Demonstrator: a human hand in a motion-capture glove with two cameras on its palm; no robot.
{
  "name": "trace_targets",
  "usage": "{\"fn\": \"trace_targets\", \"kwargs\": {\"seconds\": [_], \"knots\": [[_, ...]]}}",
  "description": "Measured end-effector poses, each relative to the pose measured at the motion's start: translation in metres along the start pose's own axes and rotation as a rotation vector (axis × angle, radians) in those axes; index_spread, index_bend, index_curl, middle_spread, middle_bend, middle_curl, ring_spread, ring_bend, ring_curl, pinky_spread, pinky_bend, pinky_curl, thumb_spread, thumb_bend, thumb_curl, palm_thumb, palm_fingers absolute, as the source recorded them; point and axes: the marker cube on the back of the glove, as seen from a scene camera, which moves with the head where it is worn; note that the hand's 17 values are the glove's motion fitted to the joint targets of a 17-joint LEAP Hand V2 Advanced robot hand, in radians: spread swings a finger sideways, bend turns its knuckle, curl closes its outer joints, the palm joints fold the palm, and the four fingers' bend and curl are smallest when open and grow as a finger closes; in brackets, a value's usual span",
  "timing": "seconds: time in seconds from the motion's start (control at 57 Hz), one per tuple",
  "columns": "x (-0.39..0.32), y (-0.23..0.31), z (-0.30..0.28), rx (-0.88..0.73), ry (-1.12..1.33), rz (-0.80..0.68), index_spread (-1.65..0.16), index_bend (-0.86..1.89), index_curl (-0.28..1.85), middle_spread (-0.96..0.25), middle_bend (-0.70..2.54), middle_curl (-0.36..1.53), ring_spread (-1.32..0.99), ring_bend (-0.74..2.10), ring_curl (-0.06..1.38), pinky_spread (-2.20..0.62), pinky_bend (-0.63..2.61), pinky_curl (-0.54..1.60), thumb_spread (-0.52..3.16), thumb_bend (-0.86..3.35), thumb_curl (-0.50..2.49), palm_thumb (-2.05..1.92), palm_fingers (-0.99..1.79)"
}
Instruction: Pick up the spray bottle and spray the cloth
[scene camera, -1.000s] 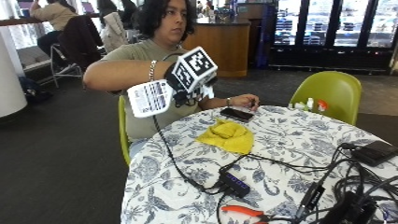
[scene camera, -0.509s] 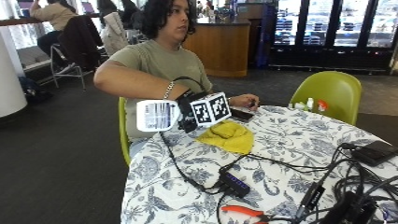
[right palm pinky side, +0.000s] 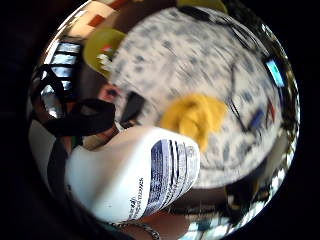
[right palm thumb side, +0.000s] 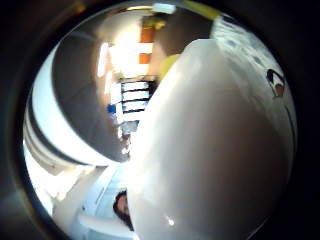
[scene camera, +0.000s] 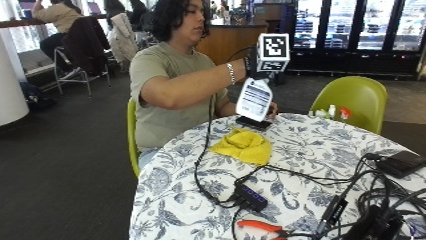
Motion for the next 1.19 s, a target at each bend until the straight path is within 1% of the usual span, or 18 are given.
{"fn": "trace_targets", "kwargs": {"seconds": [0.07,0.158,0.228,0.281,0.316,0.386,0.421,0.526,0.596,0.631,0.702,0.754,0.824,0.894,0.965,1.052,1.105,1.193], "knots": [[-0.014,-0.024,0.014,0.086,-0.149,-0.121,-0.26,0.21,0.64,-0.18,0.65,0.58,-0.17,0.75,0.50,-0.18,0.46,0.45,0.67,-0.02,0.86,1.02,1.33],[-0.023,-0.056,0.025,0.265,-0.370,-0.228,-0.25,0.21,0.65,-0.18,0.65,0.58,-0.17,0.75,0.50,-0.19,0.47,0.45,0.67,-0.02,0.86,1.02,1.33],[-0.003,-0.060,0.047,0.219,-0.359,-0.277,-0.26,0.21,0.65,-0.18,0.65,0.58,-0.17,0.75,0.50,-0.19,0.47,0.45,0.67,-0.02,0.87,1.02,1.33],[0.003,-0.087,0.066,0.329,-0.373,-0.268,-0.26,0.21,0.65,-0.18,0.65,0.58,-0.17,0.75,0.50,-0.19,0.47,0.45,0.66,-0.02,0.87,1.02,1.33],[0.008,-0.100,0.080,0.363,-0.360,-0.258,-0.26,0.21,0.65,-0.18,0.65,0.58,-0.17,0.75,0.50,-0.19,0.48,0.45,0.66,-0.02,0.87,1.02,1.34],[0.031,-0.107,0.107,0.294,-0.241,-0.240,-0.26,0.20,0.65,-0.18,0.65,0.58,-0.17,0.75,0.50,-0.20,0.48,0.45,0.66,-0.02,0.87,1.02,1.34],[0.031,-0.109,0.113,0.280,-0.263,-0.236,-0.26,0.20,0.66,-0.18,0.65,0.58,-0.17,0.75,0.50,-0.20,0.48,0.45,0.66,-0.02,0.87,1.02,1.34],[0.027,-0.116,0.121,0.304,-0.350,-0.254,-0.26,0.20,0.66,-0.18,0.65,0.58,-0.17,0.75,0.50,-0.21,0.49,0.45,0.65,-0.02,0.88,1.02,1.34],[0.022,-0.120,0.123,0.381,-0.336,-0.264,-0.26,0.20,0.66,-0.18,0.65,0.58,-0.17,0.75,0.50,-0.21,0.50,0.46,0.65,-0.02,0.88,1.01,1.34],[0.023,-0.118,0.125,0.392,-0.317,-0.263,-0.26,0.20,0.66,-0.18,0.65,0.58,-0.17,0.75,0.50,-0.21,0.50,0.46,0.65,-0.02,0.88,1.01,1.34],[0.035,-0.110,0.130,0.326,-0.240,-0.267,-0.26,0.20,0.66,-0.18,0.65,0.58,-0.17,0.75,0.50,-0.22,0.51,0.46,0.64,-0.02,0.88,1.01,1.35],[0.033,-0.110,0.131,0.323,-0.261,-0.269,-0.26,0.20,0.66,-0.19,0.66,0.58,-0.17,0.75,0.50,-0.24,0.51,0.46,0.63,-0.02,0.89,1.00,1.36],[0.029,-0.101,0.135,0.269,-0.287,-0.284,-0.26,0.21,0.66,-0.19,0.66,0.58,-0.18,0.76,0.50,-0.24,0.51,0.46,0.62,-0.02,0.89,1.00,1.37],[0.024,-0.111,0.126,0.361,-0.336,-0.277,-0.26,0.21,0.66,-0.19,0.67,0.58,-0.18,0.76,0.50,-0.24,0.52,0.46,0.61,-0.02,0.89,1.00,1.37],[0.033,-0.100,0.132,0.269,-0.298,-0.297,-0.27,0.21,0.66,-0.20,0.68,0.59,-0.18,0.77,0.50,-0.25,0.52,0.46,0.61,-0.02,0.90,0.99,1.37],[0.039,-0.110,0.129,0.313,-0.303,-0.289,-0.27,0.21,0.66,-0.20,0.68,0.58,-0.18,0.77,0.50,-0.26,0.53,0.46,0.62,-0.02,0.90,0.99,1.37],[0.034,-0.115,0.127,0.296,-0.394,-0.271,-0.27,0.20,0.66,-0.20,0.68,0.58,-0.19,0.77,0.50,-0.26,0.53,0.46,0.61,-0.03,0.89,0.98,1.36],[0.038,-0.107,0.128,0.136,-0.444,-0.233,-0.27,0.18,0.65,-0.18,0.66,0.58,-0.17,0.73,0.49,-0.26,0.54,0.45,0.61,-0.04,0.87,0.95,1.29]]}}
